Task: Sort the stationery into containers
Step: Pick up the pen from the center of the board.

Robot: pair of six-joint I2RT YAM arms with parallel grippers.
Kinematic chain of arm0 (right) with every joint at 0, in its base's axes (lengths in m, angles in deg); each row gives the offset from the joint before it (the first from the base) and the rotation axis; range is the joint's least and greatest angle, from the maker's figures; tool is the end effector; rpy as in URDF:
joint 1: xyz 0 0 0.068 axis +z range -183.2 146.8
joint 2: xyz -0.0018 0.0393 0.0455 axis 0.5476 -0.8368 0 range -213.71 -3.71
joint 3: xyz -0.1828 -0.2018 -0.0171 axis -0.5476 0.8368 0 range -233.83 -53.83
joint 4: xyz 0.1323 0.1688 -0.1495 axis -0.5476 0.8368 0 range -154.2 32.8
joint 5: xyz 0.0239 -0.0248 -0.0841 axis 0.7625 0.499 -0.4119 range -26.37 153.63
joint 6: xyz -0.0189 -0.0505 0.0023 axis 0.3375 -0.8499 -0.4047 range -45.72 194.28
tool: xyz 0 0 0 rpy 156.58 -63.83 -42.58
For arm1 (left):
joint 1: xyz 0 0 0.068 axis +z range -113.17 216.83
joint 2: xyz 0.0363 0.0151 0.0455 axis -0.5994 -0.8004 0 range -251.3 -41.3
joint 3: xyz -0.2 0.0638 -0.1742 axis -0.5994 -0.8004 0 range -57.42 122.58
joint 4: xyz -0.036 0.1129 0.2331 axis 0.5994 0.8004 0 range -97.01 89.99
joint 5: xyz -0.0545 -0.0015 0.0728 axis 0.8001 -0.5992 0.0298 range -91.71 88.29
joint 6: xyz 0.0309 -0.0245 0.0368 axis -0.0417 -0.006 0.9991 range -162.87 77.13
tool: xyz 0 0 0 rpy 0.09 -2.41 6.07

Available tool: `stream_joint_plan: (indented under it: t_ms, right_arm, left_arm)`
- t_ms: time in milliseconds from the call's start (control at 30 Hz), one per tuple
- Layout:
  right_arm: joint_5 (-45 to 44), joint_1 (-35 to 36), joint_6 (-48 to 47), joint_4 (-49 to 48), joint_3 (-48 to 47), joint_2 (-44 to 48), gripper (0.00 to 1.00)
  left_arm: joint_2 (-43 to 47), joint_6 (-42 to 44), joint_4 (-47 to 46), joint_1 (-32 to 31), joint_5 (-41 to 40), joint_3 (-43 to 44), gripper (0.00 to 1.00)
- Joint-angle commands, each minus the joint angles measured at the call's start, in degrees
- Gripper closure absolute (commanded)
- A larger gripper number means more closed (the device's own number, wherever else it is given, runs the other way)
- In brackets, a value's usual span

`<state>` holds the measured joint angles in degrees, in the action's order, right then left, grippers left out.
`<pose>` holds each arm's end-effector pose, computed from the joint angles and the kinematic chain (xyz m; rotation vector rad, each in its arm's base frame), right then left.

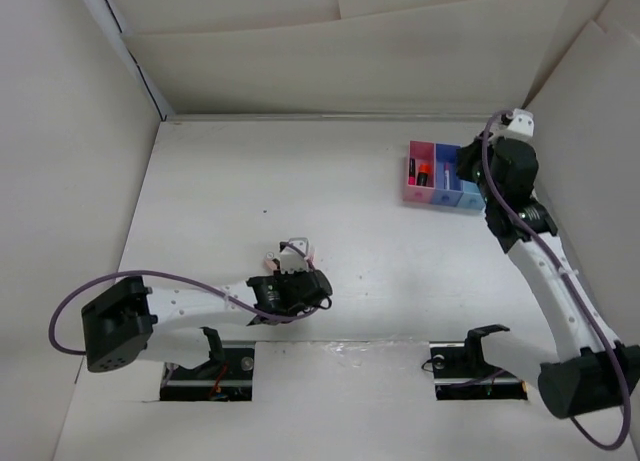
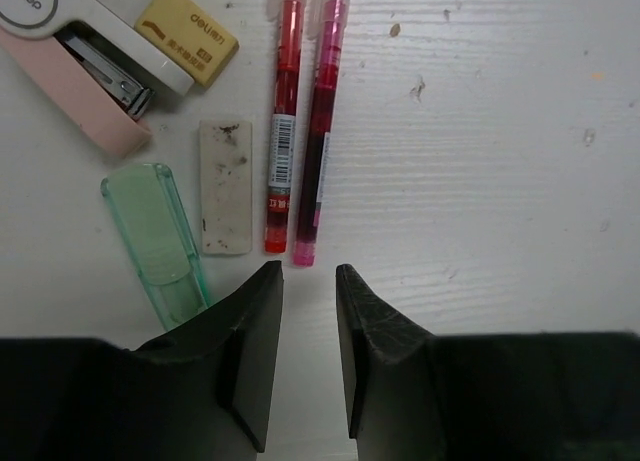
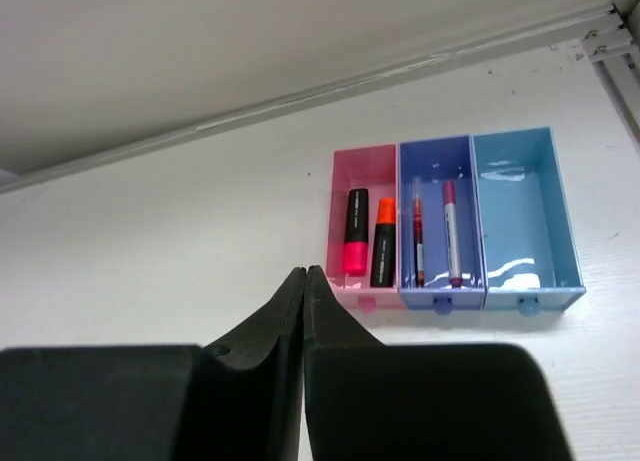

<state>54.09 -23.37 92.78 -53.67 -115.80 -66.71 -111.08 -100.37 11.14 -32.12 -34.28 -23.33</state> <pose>0.2503 0.0374 0.3824 0.2541 1.7563 0.2103 0.0984 -0.2024 0.1830 0.0115 2.3493 -0.3737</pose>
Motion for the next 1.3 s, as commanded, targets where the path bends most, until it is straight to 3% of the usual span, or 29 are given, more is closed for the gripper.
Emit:
stream_joint_plan:
  t_ms: [0,67,133,333,1100,1267]
  right_arm:
    - [2.95,2.3,1.19,0.9,5.1,3.04,1.0]
    - [3.73,3.53,1.19,1.43,6.42,4.29,1.0]
    - [4.44,4.14,1.19,1.96,8.18,6.13,0.92]
    - [4.44,5.56,1.19,1.96,10.56,8.95,0.88]
    - [5.67,6.08,0.66,1.96,12.23,10.17,0.86]
    - [6.2,6.08,0.66,1.96,12.23,11.41,0.8]
  left_arm:
    - [-2.37,-2.1,0.22,0.13,-2.4,1.14,0.76]
    - [-4.66,-1.22,0.22,0.74,-3.19,2.38,0.76]
    - [-6.32,0.01,0.22,1.27,-3.72,3.18,0.76]
    - [-8.27,1.86,-1.8,1.27,-3.72,5.81,0.76]
    - [-14.33,5.11,-7.86,3.73,-1.79,4.67,0.78]
    - [-16.52,5.11,-8.57,3.73,-1.08,4.15,0.83]
